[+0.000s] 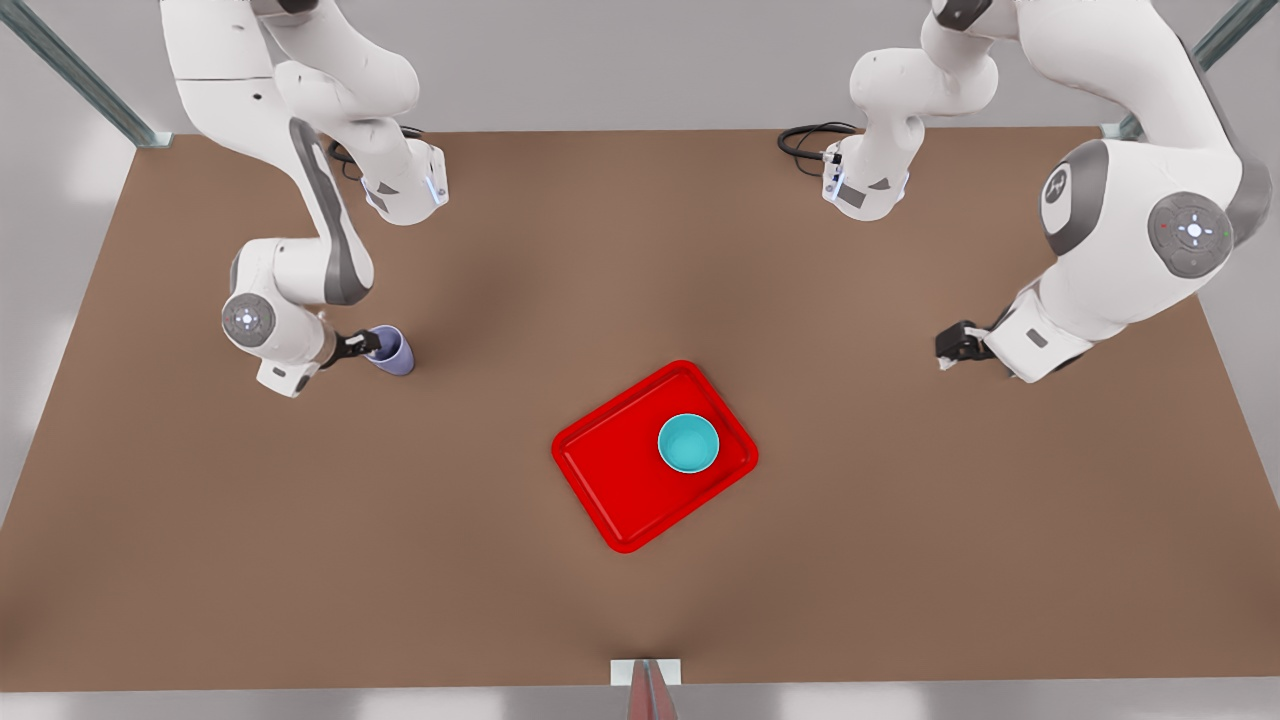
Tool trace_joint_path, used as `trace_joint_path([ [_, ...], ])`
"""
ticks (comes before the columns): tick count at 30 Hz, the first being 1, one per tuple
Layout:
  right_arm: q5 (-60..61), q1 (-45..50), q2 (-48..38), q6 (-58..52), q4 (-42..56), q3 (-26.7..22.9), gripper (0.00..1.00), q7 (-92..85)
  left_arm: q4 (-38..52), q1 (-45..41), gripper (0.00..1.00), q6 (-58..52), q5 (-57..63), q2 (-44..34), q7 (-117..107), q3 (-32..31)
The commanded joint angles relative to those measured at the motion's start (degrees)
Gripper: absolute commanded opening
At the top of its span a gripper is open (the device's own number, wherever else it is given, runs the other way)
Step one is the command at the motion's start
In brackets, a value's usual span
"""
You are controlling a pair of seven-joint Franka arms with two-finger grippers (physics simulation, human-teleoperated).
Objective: Place the bowl on the tray with the left arm and the cup on the tray with the right arm
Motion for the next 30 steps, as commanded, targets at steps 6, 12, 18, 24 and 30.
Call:
trace_joint_path([
  [6, 0.0, 0.8, 0.9, 0.4, -0.9, 0.0, 1.00, 0.1, 0.0, -0.1, 1.00, -1.9, 3.5, 0.9, 0.1, 0.0],
  [12, 0.0, 0.9, 1.7, 0.4, -1.6, 0.1, 1.00, 0.1, 0.0, -0.1, 1.00, -2.1, 3.5, 0.9, 0.0, 0.2],
  [18, 0.0, 1.1, 3.9, 0.5, -1.6, 0.1, 1.00, 0.1, 0.0, 0.0, 1.00, -2.6, 3.4, 1.6, 0.2, 0.3],
  [24, 0.0, 1.8, 5.9, 1.2, -1.4, 0.1, 0.67, 0.1, 0.0, 0.0, 1.00, -2.6, 3.3, 2.0, 0.1, 0.3],
  [30, 0.0, 1.9, 6.5, 1.2, -1.3, 0.1, 0.21, 0.0, 0.0, 0.0, 1.00, -2.7, 3.3, 2.1, 0.1, 0.4],
])
